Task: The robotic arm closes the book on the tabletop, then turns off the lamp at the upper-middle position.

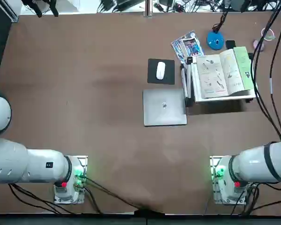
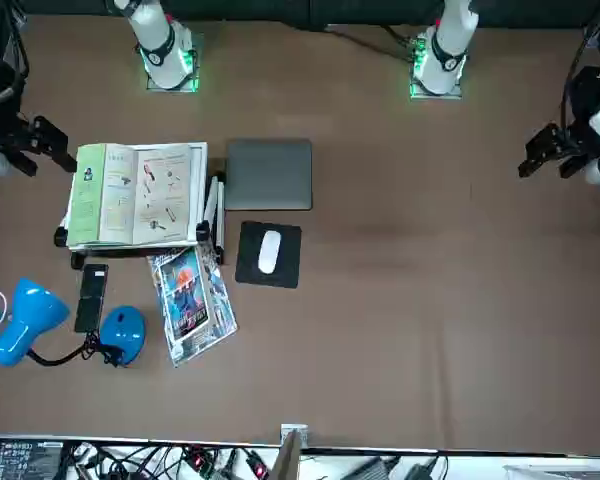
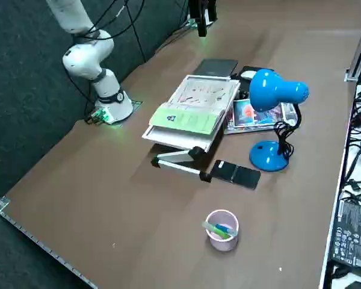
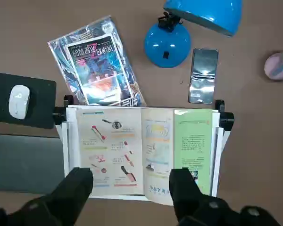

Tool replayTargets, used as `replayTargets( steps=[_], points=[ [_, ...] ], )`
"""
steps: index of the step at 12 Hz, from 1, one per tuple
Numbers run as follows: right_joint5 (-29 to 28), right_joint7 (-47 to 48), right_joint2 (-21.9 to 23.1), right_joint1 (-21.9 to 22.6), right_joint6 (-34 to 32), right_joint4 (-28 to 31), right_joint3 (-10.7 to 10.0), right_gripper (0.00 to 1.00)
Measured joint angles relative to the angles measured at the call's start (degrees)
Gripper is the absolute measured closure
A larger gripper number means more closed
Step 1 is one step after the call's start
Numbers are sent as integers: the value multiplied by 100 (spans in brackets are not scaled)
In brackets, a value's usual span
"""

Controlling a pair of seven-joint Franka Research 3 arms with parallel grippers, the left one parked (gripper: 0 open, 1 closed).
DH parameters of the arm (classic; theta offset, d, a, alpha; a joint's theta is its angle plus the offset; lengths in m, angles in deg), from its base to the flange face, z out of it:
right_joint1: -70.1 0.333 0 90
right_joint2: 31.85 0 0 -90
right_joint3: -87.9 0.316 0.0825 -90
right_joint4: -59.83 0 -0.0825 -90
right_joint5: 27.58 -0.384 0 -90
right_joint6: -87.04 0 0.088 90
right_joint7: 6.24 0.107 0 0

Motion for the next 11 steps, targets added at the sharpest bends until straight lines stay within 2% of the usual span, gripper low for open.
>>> replayTargets(
  steps=[11],
  points=[
    [-28,0,-52,-97,-132,-8,-7,0]
  ],
)
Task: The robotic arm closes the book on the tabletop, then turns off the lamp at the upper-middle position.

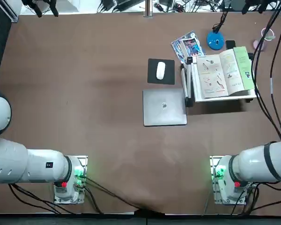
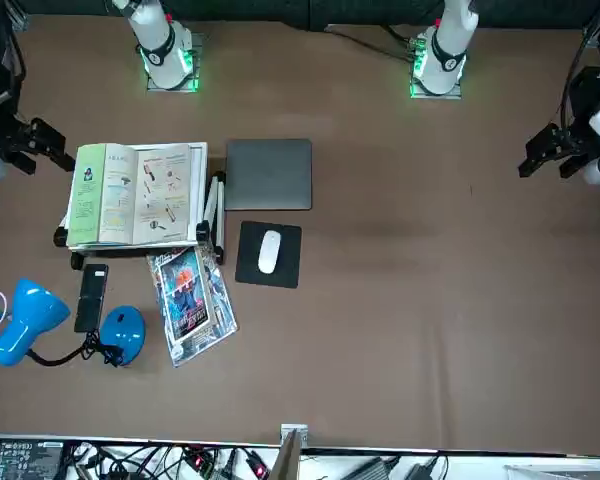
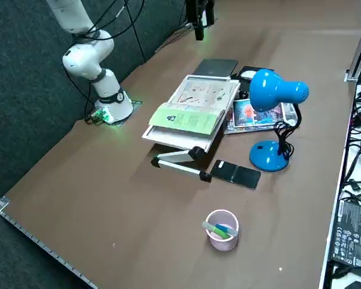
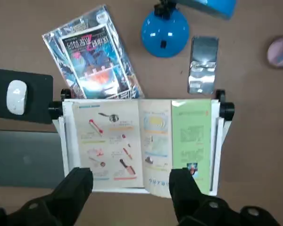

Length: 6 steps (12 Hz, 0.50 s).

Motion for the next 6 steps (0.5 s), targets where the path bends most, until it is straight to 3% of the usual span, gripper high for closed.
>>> replayTargets(
  steps=[2,3,6],
  points=[
    [-313,-84,-54,-259,-196,4,-15,0],
    [-763,-374,-132,-686,-351,47,-35,0],
    [-1126,-1245,-305,-1409,-391,231,-68,0]
  ],
)
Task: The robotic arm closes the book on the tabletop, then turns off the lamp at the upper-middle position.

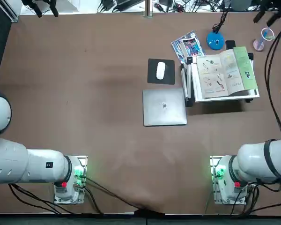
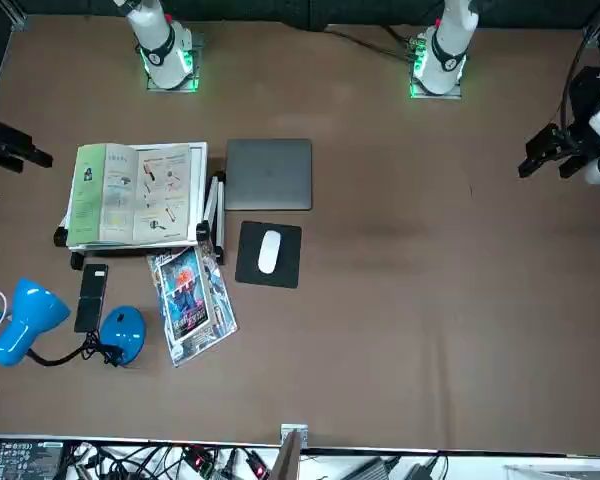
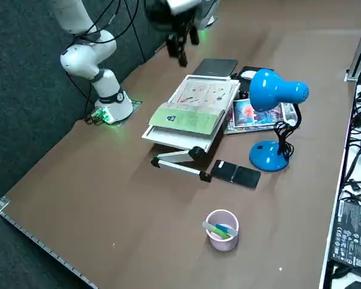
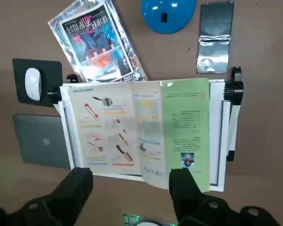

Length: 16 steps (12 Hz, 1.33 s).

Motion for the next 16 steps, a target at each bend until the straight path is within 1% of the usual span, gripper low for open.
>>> replayTargets(
  steps=[4,7,12,16],
  points=[
    [-641,-1001,-438,-796,-1,282,-15,0],
    [-892,-1409,-850,-1226,-8,356,-18,0],
    [-1324,-2134,-1422,-1663,-31,382,-18,0],
    [-1505,-2430,-1749,-1763,-20,402,-15,0]
  ],
)
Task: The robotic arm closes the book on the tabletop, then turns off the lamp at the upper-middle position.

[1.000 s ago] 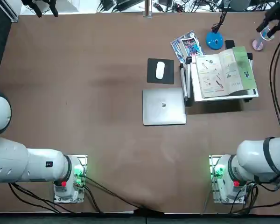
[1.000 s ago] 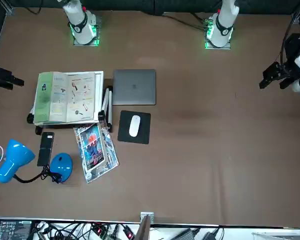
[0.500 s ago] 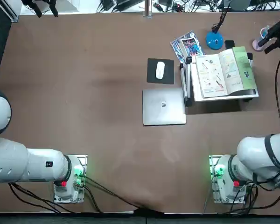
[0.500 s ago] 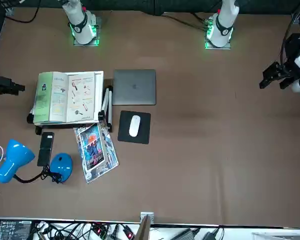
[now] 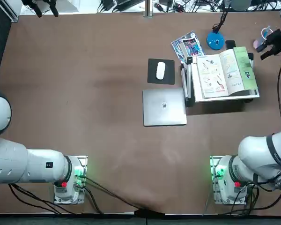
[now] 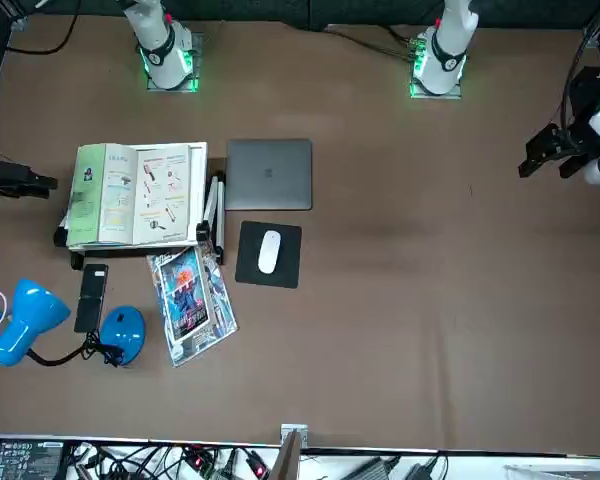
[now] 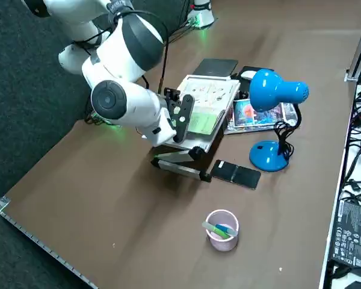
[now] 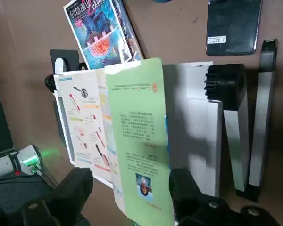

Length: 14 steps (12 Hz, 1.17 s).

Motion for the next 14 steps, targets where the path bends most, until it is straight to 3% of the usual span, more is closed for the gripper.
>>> replayTargets(
  steps=[10,14],
  points=[
    [-181,-615,-486,-153,197,22,6,1],
    [-325,-734,-585,-145,254,46,47,9]
  ],
)
